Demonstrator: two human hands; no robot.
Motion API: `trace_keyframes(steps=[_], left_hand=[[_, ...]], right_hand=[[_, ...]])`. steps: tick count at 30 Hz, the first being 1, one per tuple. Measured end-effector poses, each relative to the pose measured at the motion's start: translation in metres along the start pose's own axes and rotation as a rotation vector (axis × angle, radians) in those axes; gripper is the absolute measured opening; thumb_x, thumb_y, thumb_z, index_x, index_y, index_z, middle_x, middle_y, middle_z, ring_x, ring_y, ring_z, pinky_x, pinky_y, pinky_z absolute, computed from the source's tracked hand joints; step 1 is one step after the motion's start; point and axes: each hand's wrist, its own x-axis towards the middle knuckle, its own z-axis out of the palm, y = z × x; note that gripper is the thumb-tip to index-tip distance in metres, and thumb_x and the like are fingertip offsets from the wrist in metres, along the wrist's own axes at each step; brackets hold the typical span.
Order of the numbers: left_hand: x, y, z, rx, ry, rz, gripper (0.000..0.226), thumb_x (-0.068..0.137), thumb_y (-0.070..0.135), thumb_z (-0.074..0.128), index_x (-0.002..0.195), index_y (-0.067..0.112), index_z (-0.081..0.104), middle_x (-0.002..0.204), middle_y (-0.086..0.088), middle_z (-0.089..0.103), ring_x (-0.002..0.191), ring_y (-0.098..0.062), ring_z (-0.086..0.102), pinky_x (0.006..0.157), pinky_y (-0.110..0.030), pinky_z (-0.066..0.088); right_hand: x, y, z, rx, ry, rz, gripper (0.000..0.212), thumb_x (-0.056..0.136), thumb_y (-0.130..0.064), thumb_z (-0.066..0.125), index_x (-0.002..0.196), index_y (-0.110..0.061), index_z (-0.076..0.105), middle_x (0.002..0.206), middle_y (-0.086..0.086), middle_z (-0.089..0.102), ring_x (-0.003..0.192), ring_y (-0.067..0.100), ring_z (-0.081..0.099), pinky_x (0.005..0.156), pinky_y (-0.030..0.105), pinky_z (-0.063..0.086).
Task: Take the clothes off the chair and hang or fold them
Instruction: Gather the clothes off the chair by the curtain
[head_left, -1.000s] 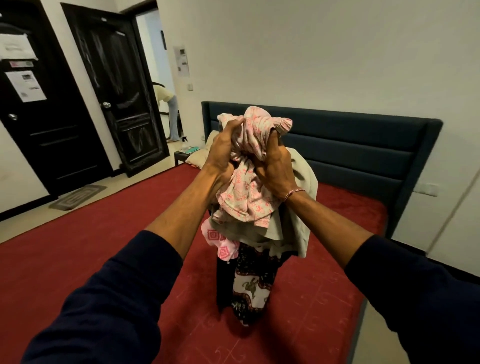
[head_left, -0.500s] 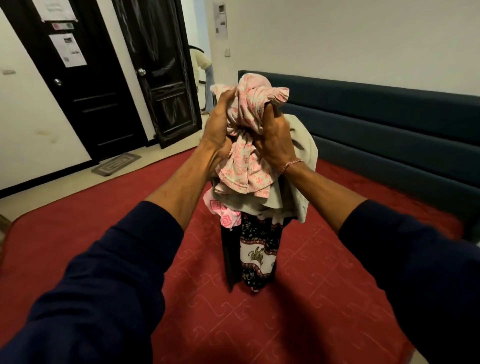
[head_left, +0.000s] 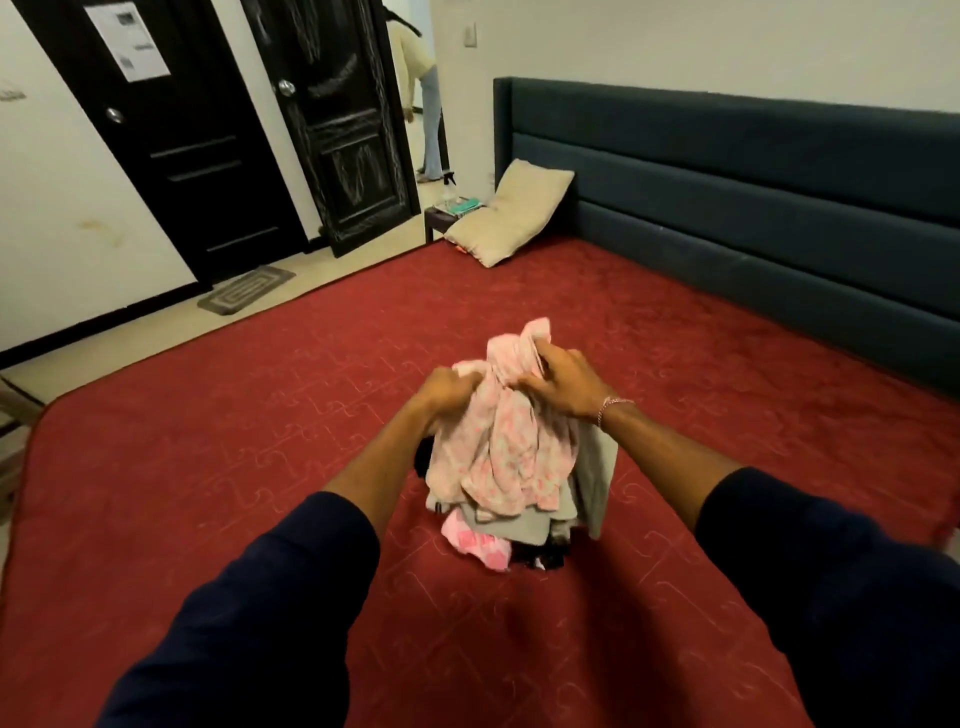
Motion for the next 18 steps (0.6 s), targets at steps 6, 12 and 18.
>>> trace_keyframes(steps=[6, 12, 18], left_hand=[[-0.017, -0.038, 0.009, -0.066, -0.048, -0.106, 0.028, 0.106, 0.012, 0.040, 0.114, -0.001, 0.064, 0.089, -0.013, 0.069, 0.052, -0.016, 0.056, 0.037, -0.019, 0.029], [-0.051, -0.034, 0.015, -0.052, -0.085, 0.013, 0.025, 0.103, 0.019, 0.052, 0.123, 0.011, 0.065, 0.108, -0.013, 0.073, 0.064, -0.014, 0.058, 0.047, -0.023, 0.034], [-0.109, -0.023, 0.050, 0.114, -0.188, 0.216, 0.031, 0.098, 0.018, 0.063, 0.129, 0.014, 0.063, 0.110, -0.005, 0.066, 0.088, -0.016, 0.058, 0.057, -0.022, 0.043]], right_hand=[[-0.036, 0.058, 0.035, -0.022, -0.184, 0.334, 0.008, 0.094, -0.015, 0.063, 0.096, -0.010, 0.069, 0.093, 0.008, 0.075, 0.090, 0.027, 0.069, 0.080, 0.034, 0.053], [-0.063, 0.046, 0.029, -0.060, -0.225, 0.358, 0.015, 0.096, -0.008, 0.057, 0.104, -0.009, 0.069, 0.104, 0.007, 0.074, 0.097, 0.026, 0.068, 0.083, 0.031, 0.049], [-0.135, 0.022, -0.008, -0.062, -0.161, 0.371, 0.017, 0.096, -0.012, 0.060, 0.110, -0.008, 0.066, 0.108, 0.007, 0.074, 0.100, 0.025, 0.067, 0.082, 0.025, 0.043]])
